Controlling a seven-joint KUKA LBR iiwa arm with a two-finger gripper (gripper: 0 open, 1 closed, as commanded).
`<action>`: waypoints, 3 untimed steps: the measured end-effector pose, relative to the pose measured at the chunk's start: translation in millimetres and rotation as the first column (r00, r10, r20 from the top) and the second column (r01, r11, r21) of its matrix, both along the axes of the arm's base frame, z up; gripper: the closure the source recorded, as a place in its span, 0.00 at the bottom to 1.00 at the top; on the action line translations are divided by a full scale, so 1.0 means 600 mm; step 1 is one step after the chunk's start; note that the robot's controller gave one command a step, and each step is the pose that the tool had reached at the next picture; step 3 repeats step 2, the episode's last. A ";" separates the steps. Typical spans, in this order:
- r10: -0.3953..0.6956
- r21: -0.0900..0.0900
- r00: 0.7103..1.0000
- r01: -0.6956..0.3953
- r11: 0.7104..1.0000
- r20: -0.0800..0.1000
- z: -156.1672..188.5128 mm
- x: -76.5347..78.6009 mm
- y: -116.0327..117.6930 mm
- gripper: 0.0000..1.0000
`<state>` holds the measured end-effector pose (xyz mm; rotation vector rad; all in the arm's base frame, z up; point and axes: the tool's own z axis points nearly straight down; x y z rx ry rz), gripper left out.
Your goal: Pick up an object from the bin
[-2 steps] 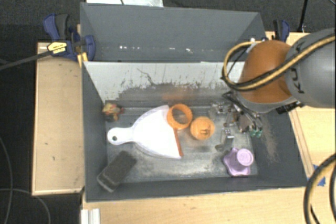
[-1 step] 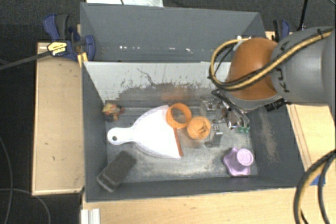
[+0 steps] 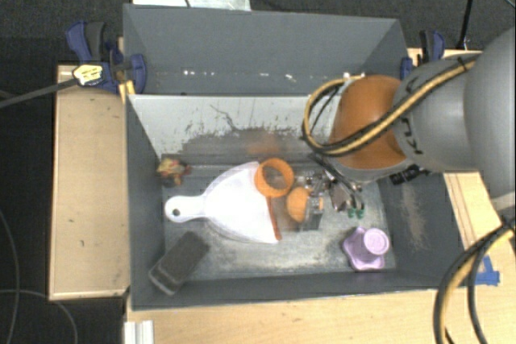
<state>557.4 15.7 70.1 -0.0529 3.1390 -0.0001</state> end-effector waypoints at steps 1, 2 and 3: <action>0.001 0.000 1.000 -0.001 1.000 0.000 0.000 0.000 0.000 1.00; 0.005 0.000 1.000 -0.005 1.000 0.001 0.231 0.042 0.002 1.00; 0.005 0.000 1.000 -0.005 1.000 0.001 0.231 0.042 0.002 1.00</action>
Offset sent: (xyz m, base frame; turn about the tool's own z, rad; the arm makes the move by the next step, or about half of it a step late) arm 0.0245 0.0013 0.1379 0.0037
